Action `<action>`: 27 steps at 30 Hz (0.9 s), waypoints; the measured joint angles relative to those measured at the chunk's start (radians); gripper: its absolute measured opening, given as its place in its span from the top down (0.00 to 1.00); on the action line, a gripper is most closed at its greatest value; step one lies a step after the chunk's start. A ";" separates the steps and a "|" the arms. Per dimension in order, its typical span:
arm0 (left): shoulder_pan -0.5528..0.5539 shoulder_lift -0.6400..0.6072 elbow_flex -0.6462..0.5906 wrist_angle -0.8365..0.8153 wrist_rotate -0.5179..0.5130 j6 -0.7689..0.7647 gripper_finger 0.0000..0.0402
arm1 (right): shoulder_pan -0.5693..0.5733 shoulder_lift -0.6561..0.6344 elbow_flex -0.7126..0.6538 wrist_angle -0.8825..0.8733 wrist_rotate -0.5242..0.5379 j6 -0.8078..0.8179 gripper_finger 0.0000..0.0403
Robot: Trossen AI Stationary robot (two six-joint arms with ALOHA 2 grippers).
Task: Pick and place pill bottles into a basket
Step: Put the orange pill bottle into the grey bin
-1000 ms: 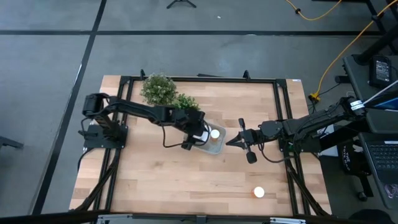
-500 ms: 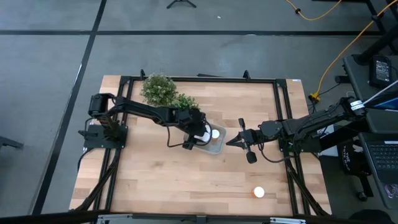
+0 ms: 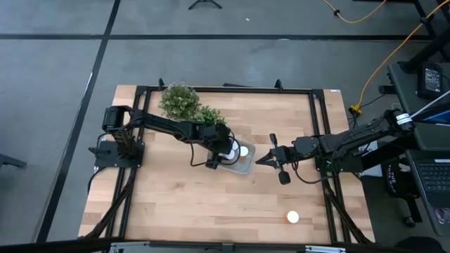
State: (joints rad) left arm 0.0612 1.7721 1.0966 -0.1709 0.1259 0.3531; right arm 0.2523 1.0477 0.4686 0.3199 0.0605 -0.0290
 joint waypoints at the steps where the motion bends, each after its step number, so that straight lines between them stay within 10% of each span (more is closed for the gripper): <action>1: 0.000 0.000 0.000 -0.003 0.001 0.000 0.47 | 0.000 0.000 0.000 0.000 0.000 0.000 0.98; 27: 0.000 0.001 0.000 -0.021 0.025 -0.027 0.46 | 0.000 0.000 0.000 -0.002 0.000 0.001 0.98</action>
State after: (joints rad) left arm 0.0610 1.7733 1.0966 -0.1916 0.1513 0.3262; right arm 0.2523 1.0477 0.4686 0.3176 0.0605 -0.0284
